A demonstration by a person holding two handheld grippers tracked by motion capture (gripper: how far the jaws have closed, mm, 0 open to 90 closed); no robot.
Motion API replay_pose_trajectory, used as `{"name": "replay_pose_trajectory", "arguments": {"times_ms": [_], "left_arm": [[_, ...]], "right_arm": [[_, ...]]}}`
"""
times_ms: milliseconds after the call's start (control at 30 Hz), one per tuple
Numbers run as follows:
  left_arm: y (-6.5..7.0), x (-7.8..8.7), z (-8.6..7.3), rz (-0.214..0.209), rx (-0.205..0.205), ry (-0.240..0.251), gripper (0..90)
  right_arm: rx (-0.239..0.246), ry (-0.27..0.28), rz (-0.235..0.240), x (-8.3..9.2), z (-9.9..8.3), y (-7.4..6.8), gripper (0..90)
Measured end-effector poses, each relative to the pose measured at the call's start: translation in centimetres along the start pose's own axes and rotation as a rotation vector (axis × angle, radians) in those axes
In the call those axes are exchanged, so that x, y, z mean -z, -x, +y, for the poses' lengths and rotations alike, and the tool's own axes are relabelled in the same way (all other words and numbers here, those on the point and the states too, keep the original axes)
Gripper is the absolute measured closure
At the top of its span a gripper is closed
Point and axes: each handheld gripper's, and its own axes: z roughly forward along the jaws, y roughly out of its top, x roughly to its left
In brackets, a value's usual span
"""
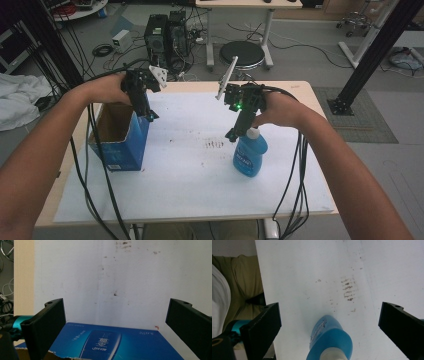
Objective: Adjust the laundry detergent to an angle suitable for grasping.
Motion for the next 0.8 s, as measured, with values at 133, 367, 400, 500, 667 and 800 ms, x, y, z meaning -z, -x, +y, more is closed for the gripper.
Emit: {"name": "replay_pose_trajectory", "arguments": {"times_ms": [133,367,400,500,667,800], "left_arm": [[0.01,0.02,-0.02,0.001,0.002,0.0,2.7],[0.28,0.23,0.07,0.008,0.002,0.002,2.7],[0.29,0.27,0.07,0.007,0.001,0.001,2.7],[0.37,0.33,0.04,0.011,0.003,0.005,2.7],[0.48,0.42,0.12,0.016,-0.001,0.001,2.7],[0.66,0.66,0.14,0.018,0.002,0.005,2.7]], "right_arm": [[0.003,0.004,0.0,0.0,0.01,0.0,3.4],[0.005,0.003,0.002,0.08,0.12,-0.23,3.4],[0.007,0.002,0.003,0.08,0.13,-0.25,3.4],[0.002,0.001,0.002,0.1,0.15,-0.33,3.4],[0.011,0.002,0.003,0.19,0.13,-0.49,3.4],[0.008,0.002,-0.002,0.36,0.07,-0.67,3.4]]}}
